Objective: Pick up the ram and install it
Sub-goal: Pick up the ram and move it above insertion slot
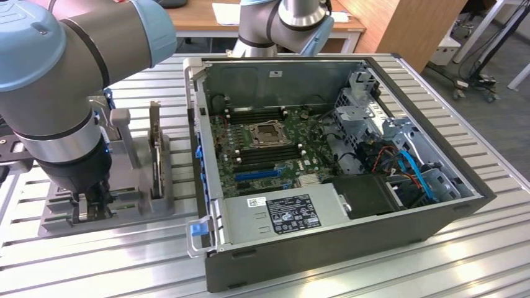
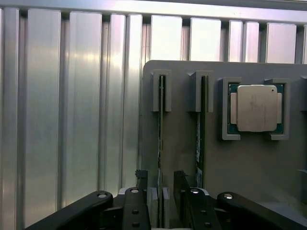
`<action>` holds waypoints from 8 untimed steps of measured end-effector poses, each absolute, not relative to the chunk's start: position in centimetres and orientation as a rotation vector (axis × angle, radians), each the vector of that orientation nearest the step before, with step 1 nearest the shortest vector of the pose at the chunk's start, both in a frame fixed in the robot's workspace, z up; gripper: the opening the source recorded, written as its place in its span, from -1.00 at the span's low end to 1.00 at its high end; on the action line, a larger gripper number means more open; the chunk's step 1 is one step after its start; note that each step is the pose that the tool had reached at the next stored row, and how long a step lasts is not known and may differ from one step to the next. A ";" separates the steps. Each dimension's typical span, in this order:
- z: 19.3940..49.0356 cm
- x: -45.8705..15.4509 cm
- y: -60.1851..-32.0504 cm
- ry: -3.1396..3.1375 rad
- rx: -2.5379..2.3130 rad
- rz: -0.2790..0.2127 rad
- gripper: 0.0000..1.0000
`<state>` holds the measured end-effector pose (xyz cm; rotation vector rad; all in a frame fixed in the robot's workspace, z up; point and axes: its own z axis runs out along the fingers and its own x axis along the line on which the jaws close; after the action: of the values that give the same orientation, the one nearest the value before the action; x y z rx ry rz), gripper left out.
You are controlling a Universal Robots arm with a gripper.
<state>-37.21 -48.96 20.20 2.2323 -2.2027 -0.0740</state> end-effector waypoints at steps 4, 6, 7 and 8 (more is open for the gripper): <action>20.2 -37.2 -49.0 -2.203 2.232 -0.074 -0.46; 20.2 -37.2 -49.0 -2.203 2.232 -0.074 -0.46; 20.2 -37.2 -49.0 -2.203 2.232 -0.074 -0.46; 20.2 -37.2 -49.0 -2.203 2.233 -0.074 -0.46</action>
<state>-37.21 -48.96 20.15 2.2325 -2.2029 -0.0740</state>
